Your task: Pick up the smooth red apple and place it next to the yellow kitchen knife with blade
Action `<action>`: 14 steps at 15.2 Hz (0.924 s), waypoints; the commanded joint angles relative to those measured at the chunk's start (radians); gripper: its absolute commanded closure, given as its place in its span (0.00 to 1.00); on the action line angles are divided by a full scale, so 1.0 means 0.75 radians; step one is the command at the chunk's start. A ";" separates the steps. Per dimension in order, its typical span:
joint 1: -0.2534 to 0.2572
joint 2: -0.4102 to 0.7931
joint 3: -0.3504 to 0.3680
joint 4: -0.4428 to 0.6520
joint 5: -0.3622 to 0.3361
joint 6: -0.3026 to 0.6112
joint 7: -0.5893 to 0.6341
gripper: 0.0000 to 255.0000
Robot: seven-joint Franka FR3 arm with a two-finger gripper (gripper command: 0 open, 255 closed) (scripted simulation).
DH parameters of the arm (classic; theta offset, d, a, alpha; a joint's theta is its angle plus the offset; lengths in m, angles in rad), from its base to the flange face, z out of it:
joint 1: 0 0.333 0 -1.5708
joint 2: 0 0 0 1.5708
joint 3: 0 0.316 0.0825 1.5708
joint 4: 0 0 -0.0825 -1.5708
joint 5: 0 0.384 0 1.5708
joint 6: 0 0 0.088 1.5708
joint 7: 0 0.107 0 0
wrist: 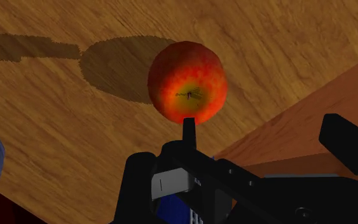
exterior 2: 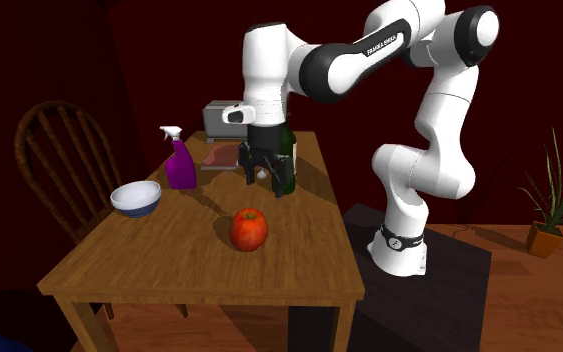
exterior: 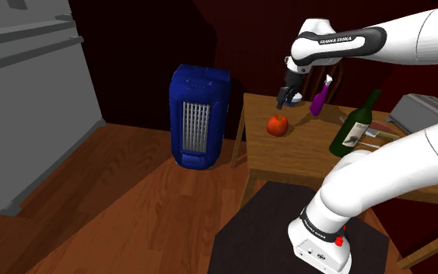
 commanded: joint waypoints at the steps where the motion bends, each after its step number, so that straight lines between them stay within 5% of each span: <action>1: -0.002 0.077 -0.069 0.015 0.005 0.061 -0.070 0.00; 3: 0.004 0.164 -0.135 0.049 0.029 0.110 -0.141 0.00; 14: 0.010 0.233 -0.172 -0.036 0.045 0.260 -0.164 0.00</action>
